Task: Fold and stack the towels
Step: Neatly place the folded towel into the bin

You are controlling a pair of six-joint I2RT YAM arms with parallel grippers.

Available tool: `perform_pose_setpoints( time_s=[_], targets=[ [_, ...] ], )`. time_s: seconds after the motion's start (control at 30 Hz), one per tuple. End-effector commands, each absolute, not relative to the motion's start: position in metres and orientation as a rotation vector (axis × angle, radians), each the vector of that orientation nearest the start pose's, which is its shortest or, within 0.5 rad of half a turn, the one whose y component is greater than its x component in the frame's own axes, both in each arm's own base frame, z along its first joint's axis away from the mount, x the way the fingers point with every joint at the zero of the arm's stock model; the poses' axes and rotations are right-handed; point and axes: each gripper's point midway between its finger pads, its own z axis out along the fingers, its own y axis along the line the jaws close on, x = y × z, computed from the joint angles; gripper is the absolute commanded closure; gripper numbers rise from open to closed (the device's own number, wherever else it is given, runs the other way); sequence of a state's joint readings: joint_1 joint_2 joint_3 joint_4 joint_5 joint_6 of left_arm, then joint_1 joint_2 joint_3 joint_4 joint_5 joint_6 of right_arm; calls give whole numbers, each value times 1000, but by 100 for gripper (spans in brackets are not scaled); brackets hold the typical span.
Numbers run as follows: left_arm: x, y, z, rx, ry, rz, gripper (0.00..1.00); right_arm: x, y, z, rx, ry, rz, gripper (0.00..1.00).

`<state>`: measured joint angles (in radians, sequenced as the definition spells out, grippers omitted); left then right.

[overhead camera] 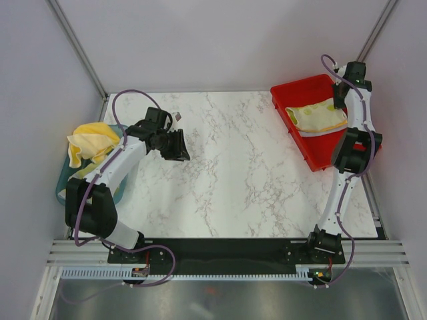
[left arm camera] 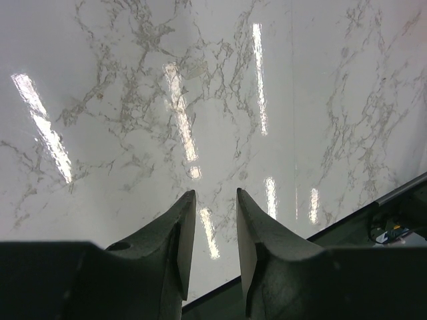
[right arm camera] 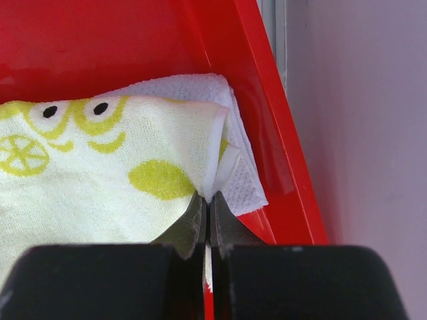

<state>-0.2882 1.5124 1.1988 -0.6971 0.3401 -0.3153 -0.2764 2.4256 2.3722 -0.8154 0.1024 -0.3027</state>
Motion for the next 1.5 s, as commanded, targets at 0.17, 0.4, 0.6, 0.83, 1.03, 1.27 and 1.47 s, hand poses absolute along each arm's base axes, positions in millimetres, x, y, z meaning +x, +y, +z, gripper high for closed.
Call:
perform_pose_setpoints(
  time_s=[0.17, 0.4, 0.6, 0.83, 1.03, 1.27, 1.47],
  targets=[
    [323, -174, 152, 162, 2577, -695, 61, 578, -206, 139, 46, 2390, -397, 100],
    [322, -173, 151, 162, 2582, -690, 60, 577, -215, 130, 72, 2403, -413, 100],
    [322, -174, 150, 163, 2585, -693, 60, 587, -222, 130, 98, 2363, -422, 100],
    [322, -174, 148, 162, 2590, -699, 60, 597, -224, 129, 107, 2329, -410, 100],
    [321, -175, 146, 162, 2596, -704, 60, 598, -228, 132, 151, 2313, -428, 91],
    [320, -177, 149, 163, 2592, -717, 59, 583, -202, 193, 207, 2237, -393, 38],
    [320, -177, 155, 165, 2574, -722, 58, 589, -127, 214, 188, 2139, 12, 83]
  ],
)
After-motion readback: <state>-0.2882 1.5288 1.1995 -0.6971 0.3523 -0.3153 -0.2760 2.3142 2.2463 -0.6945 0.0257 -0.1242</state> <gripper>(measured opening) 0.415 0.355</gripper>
